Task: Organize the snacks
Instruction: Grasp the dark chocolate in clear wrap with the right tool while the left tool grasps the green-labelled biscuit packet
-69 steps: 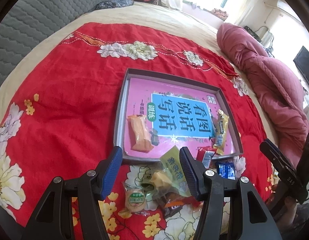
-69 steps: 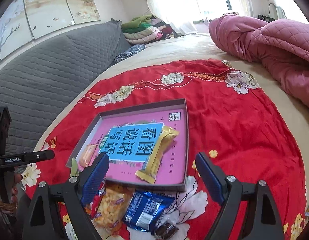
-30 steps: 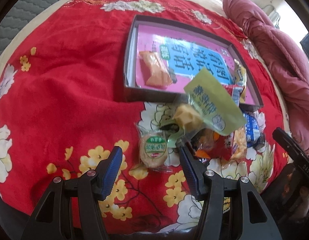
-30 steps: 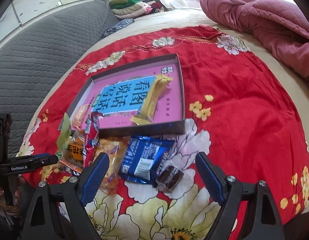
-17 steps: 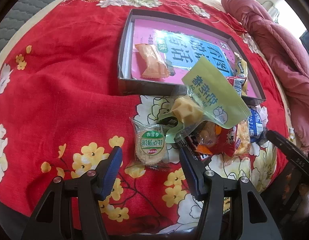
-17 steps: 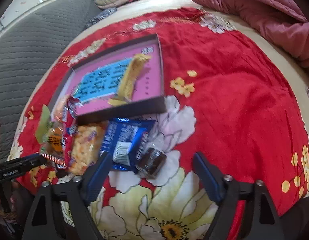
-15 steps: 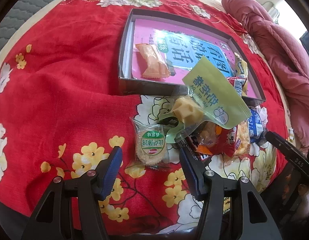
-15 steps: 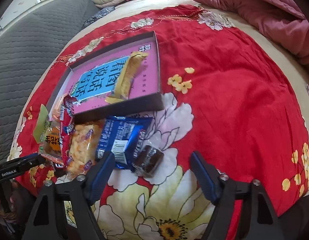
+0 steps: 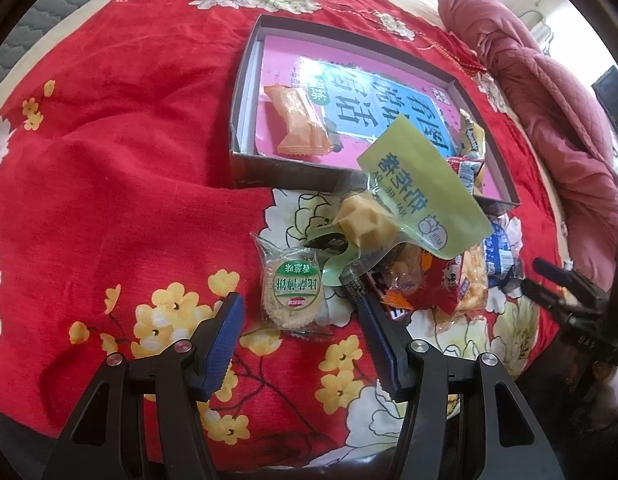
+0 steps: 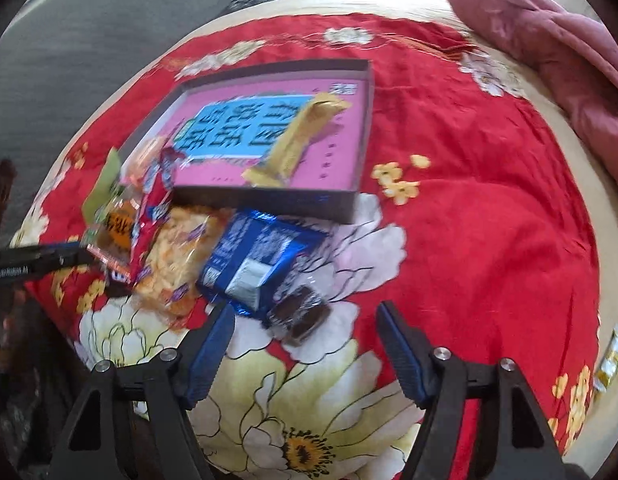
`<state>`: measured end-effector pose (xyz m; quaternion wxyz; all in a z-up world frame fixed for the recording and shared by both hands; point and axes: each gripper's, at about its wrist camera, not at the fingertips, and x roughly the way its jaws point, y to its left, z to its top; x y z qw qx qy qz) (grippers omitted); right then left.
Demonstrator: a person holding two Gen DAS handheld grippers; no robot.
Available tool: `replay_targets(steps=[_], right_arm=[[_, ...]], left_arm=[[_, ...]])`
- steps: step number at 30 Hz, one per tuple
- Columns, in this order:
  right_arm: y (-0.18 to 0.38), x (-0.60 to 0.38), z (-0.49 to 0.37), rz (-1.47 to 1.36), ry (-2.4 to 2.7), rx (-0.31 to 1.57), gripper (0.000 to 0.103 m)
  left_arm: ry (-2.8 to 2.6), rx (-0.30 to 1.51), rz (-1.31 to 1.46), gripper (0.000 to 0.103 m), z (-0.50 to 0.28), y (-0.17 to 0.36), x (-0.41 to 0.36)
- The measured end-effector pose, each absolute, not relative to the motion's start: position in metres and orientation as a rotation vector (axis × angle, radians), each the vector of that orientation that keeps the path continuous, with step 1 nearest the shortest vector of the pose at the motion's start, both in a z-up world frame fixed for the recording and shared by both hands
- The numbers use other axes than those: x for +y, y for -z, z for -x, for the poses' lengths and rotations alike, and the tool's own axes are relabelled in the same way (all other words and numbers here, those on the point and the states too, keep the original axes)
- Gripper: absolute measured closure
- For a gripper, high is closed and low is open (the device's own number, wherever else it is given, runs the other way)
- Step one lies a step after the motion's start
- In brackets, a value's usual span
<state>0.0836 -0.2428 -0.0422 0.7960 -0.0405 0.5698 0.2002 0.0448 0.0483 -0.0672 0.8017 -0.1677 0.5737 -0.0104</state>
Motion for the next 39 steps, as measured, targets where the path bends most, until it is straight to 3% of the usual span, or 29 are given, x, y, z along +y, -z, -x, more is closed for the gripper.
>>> replay_targets(steps=[9,17,25,29,35,39], right_arm=[[0.057,-0.218,-0.081,0.3,-0.461,1.245,0.054],[0.069,-0.205,-0.082,0.395,-0.506,1.244,0.065],[0.067,-0.218,-0.089,0.284,-0.516,1.262,0.066],[0.063,-0.225,-0.09,0.229,-0.507,1.263,0.066],[0.06,-0.233,-0.09,0.145,-0.503,1.278,0.066],[0.059,-0.238,-0.091,0.116,-0.498,1.276,0.066]], left_arm=[[0.022,1.241,0.386,0.042,-0.045,0.073,0.051],[0.006,1.235,0.4,0.042,-0.044,0.075,0.054],[-0.012,1.221,0.389,0.042,-0.047,0.081,0.053],[-0.032,1.223,0.35,0.055,-0.046,0.083,0.053],[-0.037,1.22,0.333,0.065,-0.046,0.085,0.058],[-0.042,1.218,0.34,0.066,-0.045,0.084,0.063]])
